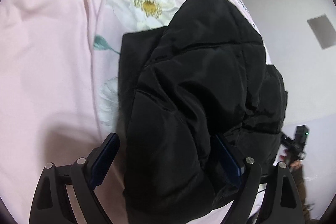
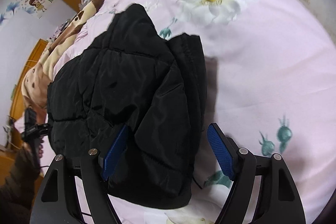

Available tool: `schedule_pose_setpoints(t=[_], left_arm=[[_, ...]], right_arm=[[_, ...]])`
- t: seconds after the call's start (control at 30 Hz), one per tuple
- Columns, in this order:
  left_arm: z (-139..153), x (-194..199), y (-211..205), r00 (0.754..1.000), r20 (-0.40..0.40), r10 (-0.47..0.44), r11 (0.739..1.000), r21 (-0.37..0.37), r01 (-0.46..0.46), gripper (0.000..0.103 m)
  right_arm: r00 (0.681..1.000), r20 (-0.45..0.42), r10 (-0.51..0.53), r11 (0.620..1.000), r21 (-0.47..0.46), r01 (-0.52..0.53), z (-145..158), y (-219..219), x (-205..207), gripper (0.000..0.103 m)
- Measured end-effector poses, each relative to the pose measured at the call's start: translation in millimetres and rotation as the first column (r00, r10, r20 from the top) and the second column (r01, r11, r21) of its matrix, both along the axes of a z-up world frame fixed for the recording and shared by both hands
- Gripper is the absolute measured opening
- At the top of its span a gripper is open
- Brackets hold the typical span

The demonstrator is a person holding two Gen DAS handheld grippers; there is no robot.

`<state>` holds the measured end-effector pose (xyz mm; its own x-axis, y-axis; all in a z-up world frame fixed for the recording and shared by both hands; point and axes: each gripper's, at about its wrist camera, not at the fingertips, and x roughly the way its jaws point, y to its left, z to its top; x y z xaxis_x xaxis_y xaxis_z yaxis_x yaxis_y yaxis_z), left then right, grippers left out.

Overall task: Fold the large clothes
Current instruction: 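Lift the folded jacket edge with both tools and fold it over again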

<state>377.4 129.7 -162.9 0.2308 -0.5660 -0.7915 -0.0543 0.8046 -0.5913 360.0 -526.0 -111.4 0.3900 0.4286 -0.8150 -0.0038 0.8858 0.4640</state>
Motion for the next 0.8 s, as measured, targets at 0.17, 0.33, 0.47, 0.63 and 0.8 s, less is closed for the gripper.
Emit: schedule_pose_setpoints(t=[0.17, 0.33, 0.47, 0.63, 0.8], left_arm=[[-10, 11, -11, 0.999, -0.003, -0.044, 0.999, -0.027, 0.044, 0.093], [-17, 19, -16, 0.998, -0.013, -0.065, 0.996, -0.055, 0.064, 0.097], [-24, 28, -19, 0.996, -0.029, -0.085, 0.991, -0.103, 0.082, 0.098], [-34, 36, -19, 0.992, -0.062, -0.113, 0.977, -0.186, 0.1, 0.099], [-40, 41, -20, 0.988, -0.078, -0.133, 0.968, -0.224, 0.113, 0.099]], right_arm=[[0.999, -0.032, 0.032, 0.994, 0.101, -0.029, -17, -6, 14, 0.08], [0.995, -0.058, 0.081, 0.984, 0.165, -0.071, -33, -3, 24, 0.096], [0.988, -0.047, 0.146, 0.966, 0.223, -0.132, -42, 3, 30, 0.096], [0.977, -0.05, 0.206, 0.943, 0.275, -0.185, -49, 8, 36, 0.096], [0.971, -0.039, 0.237, 0.934, 0.282, -0.217, -50, 11, 34, 0.096]])
